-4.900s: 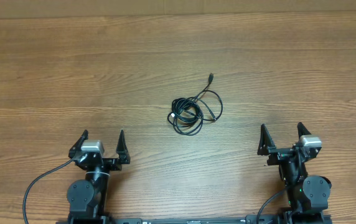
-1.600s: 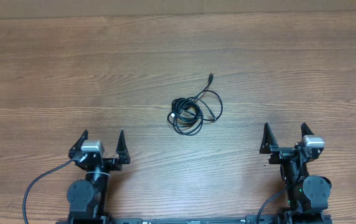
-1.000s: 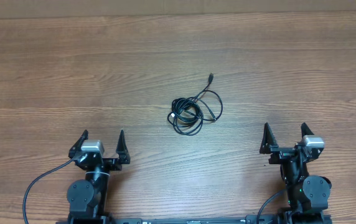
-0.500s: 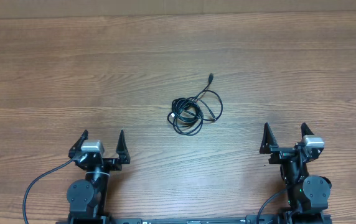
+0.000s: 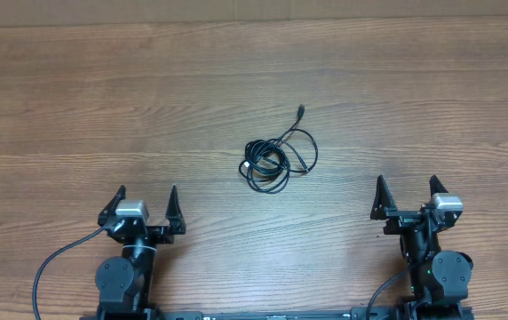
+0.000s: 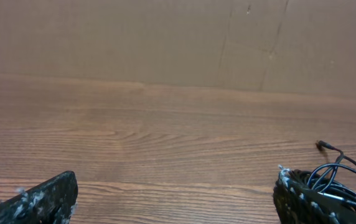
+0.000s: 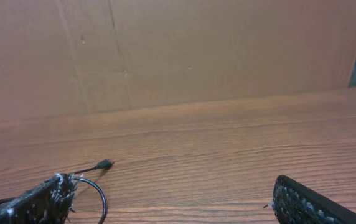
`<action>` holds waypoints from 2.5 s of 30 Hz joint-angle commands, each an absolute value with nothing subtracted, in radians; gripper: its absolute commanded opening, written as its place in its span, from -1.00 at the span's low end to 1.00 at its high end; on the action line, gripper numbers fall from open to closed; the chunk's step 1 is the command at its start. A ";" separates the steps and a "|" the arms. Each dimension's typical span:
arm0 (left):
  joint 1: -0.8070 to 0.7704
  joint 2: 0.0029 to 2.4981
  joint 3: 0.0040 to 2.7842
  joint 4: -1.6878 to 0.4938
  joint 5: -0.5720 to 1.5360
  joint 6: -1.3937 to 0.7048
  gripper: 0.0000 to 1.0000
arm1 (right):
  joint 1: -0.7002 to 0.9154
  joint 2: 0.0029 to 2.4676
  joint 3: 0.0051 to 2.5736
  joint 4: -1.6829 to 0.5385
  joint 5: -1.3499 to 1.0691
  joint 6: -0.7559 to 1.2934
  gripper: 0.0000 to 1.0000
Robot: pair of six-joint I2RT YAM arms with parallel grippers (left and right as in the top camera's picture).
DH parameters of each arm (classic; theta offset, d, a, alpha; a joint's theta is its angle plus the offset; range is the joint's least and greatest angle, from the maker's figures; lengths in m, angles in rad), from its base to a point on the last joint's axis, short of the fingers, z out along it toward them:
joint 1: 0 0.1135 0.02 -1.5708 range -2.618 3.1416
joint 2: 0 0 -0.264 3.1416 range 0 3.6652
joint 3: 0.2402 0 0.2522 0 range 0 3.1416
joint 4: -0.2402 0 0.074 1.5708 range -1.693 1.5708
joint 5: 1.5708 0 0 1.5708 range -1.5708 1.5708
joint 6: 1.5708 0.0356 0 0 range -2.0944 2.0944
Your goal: Untangle cables
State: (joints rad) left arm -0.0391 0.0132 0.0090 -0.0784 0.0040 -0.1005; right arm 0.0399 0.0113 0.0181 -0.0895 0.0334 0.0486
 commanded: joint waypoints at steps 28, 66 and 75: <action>-0.038 0.006 0.005 -0.078 0.016 -0.085 0.99 | 0.037 0.003 0.008 -0.081 0.043 0.047 1.00; -0.038 0.006 0.023 -0.099 0.020 -0.173 0.99 | 0.037 0.003 0.009 -0.081 0.025 0.056 1.00; -0.038 0.006 0.107 -0.233 0.020 -0.173 0.99 | 0.037 0.024 0.083 -0.196 0.025 0.056 1.00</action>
